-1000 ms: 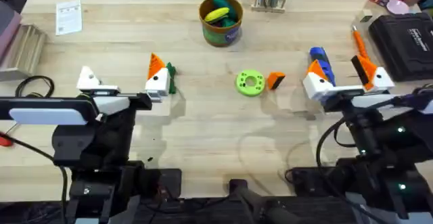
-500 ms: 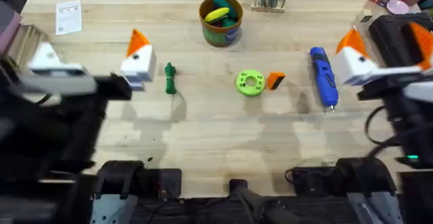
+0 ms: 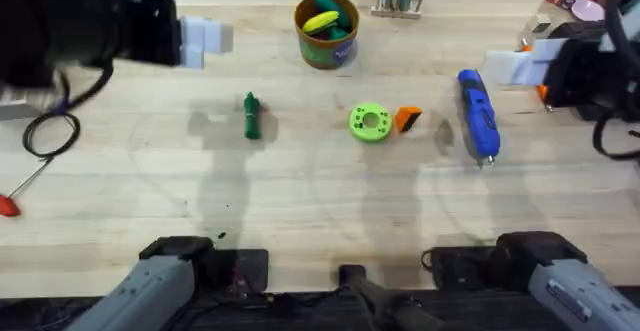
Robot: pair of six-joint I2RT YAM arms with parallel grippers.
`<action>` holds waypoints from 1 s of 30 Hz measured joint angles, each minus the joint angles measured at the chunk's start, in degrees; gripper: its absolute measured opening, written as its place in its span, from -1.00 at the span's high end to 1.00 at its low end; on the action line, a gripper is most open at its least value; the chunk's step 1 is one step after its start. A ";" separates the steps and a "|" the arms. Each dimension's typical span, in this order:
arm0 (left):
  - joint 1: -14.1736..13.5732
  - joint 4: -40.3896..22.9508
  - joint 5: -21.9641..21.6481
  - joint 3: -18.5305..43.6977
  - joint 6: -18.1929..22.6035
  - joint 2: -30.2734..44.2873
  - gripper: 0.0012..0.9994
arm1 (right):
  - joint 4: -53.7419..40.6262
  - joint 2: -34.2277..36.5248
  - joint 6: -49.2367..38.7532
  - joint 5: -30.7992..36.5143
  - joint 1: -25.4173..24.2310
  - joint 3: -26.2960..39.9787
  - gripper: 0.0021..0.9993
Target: Pick up the gripper from the table and insert it into the empty holder that is missing its gripper. Then pick up a screw, insert it into the mounting hole, and use the screwdriver to tighten it. Finally, clean up the table by picking up the vegetable and placing it into the bucket.
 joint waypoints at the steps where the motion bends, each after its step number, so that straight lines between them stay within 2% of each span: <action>1: 0.00 -1.10 0.00 1.77 0.14 2.43 -0.97 | -1.70 1.73 0.00 -0.01 0.00 1.19 -0.92; 5: 0.00 -3.80 0.00 6.48 0.32 10.55 -0.97 | -6.41 6.42 0.00 -0.01 0.00 4.47 -0.92; 8: 0.00 -4.06 0.09 7.16 0.34 14.16 -0.97 | -6.49 7.40 0.00 0.01 0.00 5.00 -0.92; 14: 0.00 -4.88 0.50 7.16 0.27 16.75 -0.97 | -7.10 7.40 0.00 -0.01 0.00 5.09 -0.92; 17: -0.15 -7.49 0.48 7.18 -0.17 16.69 -0.97 | -7.32 7.40 0.00 0.01 0.00 5.09 -0.92; 19: -0.93 -11.05 0.45 7.18 -1.45 16.78 -0.97 | -7.41 7.40 0.00 -0.01 0.00 5.09 -0.92; 21: -2.84 -13.95 0.35 7.22 -2.80 17.37 -0.97 | -7.65 7.40 0.00 -0.01 0.00 5.09 -0.92; 25: -6.71 -16.10 0.51 7.29 -6.97 21.07 -0.97 | -7.67 7.40 0.00 0.00 0.00 5.09 -0.92; 30: -6.89 -15.92 1.88 7.29 -12.30 29.21 -0.99 | -7.72 7.40 0.00 -0.01 0.00 5.09 -0.92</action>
